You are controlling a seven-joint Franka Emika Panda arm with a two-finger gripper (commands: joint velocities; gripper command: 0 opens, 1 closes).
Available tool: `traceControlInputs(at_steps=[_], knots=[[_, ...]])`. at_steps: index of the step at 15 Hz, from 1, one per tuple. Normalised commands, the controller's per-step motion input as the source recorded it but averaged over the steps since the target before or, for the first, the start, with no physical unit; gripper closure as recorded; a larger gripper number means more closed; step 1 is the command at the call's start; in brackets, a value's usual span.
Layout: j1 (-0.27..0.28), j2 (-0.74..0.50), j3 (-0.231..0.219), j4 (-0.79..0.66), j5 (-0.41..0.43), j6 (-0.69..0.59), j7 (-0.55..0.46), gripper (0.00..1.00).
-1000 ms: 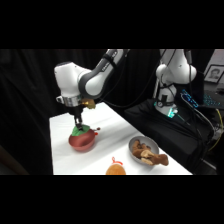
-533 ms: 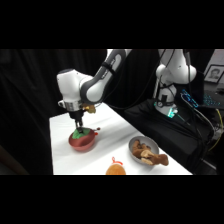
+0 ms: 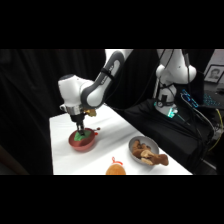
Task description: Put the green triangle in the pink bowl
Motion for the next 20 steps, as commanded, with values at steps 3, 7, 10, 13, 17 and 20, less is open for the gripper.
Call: traceControlInputs(at_steps=[3,7,10,13,17,20], knots=[[-0.078,0.11,0.07,0.18,0.132,0.05,-0.09,0.4],[-0.066,0.07,0.059,0.15,0.116,0.03,-0.07,0.08],[-0.059,0.04,0.053,0.15,0.104,-0.04,-0.07,0.0],[-0.057,-0.06,0.06,0.09,0.098,-0.11,-0.1,0.0],[-0.05,-0.25,0.06,-0.08,0.091,-0.19,-0.12,0.0],[-0.032,-0.36,0.042,-0.16,0.074,-0.26,-0.1,0.0]])
